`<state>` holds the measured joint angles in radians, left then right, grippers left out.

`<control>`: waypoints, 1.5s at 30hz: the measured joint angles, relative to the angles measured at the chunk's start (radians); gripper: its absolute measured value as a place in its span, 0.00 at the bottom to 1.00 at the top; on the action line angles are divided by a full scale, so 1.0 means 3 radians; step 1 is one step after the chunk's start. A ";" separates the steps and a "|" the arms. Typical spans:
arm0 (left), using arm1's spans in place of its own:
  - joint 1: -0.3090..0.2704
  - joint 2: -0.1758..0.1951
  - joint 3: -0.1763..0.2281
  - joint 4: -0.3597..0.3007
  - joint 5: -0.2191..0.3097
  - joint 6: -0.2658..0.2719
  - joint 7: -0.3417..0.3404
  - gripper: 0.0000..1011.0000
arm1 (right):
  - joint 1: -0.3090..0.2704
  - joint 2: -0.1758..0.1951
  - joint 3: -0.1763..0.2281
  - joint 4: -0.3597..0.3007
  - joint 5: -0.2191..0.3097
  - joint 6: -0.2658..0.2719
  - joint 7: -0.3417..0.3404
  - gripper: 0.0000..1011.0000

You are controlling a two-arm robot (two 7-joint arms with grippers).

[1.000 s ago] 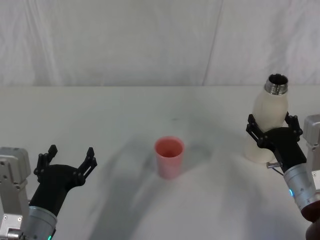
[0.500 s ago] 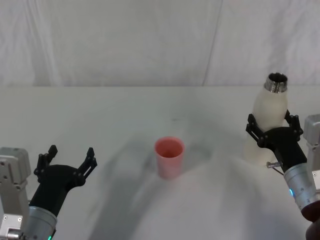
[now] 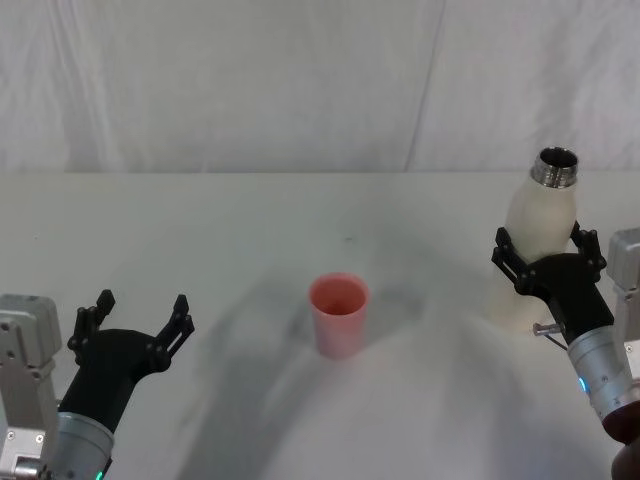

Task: Grasp the thermos with one hand and pour water into the cup lid.

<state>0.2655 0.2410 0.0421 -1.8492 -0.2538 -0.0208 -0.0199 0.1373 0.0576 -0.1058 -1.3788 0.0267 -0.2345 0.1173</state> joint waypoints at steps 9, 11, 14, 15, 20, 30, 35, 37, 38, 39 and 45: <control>0.0000 0.0000 0.0000 0.0000 0.0000 0.0000 0.0000 0.99 | -0.0022 -0.0003 0.0014 -0.0018 0.0035 0.0000 0.0012 0.99; 0.0000 0.0000 0.0000 0.0000 0.0000 0.0000 0.0000 0.99 | -0.0029 -0.0004 0.0016 -0.0027 0.0039 0.0002 0.0012 0.99; 0.0000 0.0000 0.0000 0.0000 0.0000 0.0000 0.0000 0.99 | -0.0043 -0.0004 0.0019 -0.0044 0.0044 0.0012 0.0013 0.99; 0.0000 0.0000 0.0000 0.0000 0.0000 0.0000 0.0000 0.99 | -0.0048 -0.0003 0.0019 -0.0049 0.0045 0.0016 0.0013 0.99; 0.0000 0.0000 0.0000 0.0000 0.0000 0.0000 0.0000 0.99 | -0.0079 0.0006 0.0021 -0.0083 0.0048 0.0037 0.0013 0.99; 0.0000 0.0000 0.0000 0.0000 0.0000 0.0000 0.0000 0.99 | -0.0158 0.0015 0.0023 -0.0161 0.0051 0.0069 0.0014 0.99; 0.0000 0.0000 0.0000 0.0000 0.0000 0.0000 0.0000 0.99 | -0.0205 0.0014 0.0023 -0.0206 0.0051 0.0081 0.0010 0.99; 0.0000 0.0000 0.0000 0.0000 0.0000 0.0000 0.0000 0.99 | -0.0224 0.0015 0.0022 -0.0230 0.0051 0.0090 0.0007 0.99; 0.0000 0.0000 0.0000 0.0000 0.0000 0.0000 0.0000 0.99 | -0.0229 0.0015 0.0022 -0.0237 0.0051 0.0092 0.0007 0.99; 0.0000 0.0000 0.0000 0.0000 0.0000 0.0000 0.0000 0.99 | -0.0235 0.0015 0.0022 -0.0245 0.0051 0.0095 0.0005 0.99; 0.0000 0.0000 0.0000 0.0000 0.0000 0.0000 0.0000 0.99 | -0.0297 0.0029 0.0021 -0.0315 0.0047 0.0119 -0.0002 0.99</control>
<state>0.2655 0.2410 0.0421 -1.8492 -0.2538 -0.0208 -0.0199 0.0482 0.0663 -0.0994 -1.4732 0.0408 -0.1988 0.1168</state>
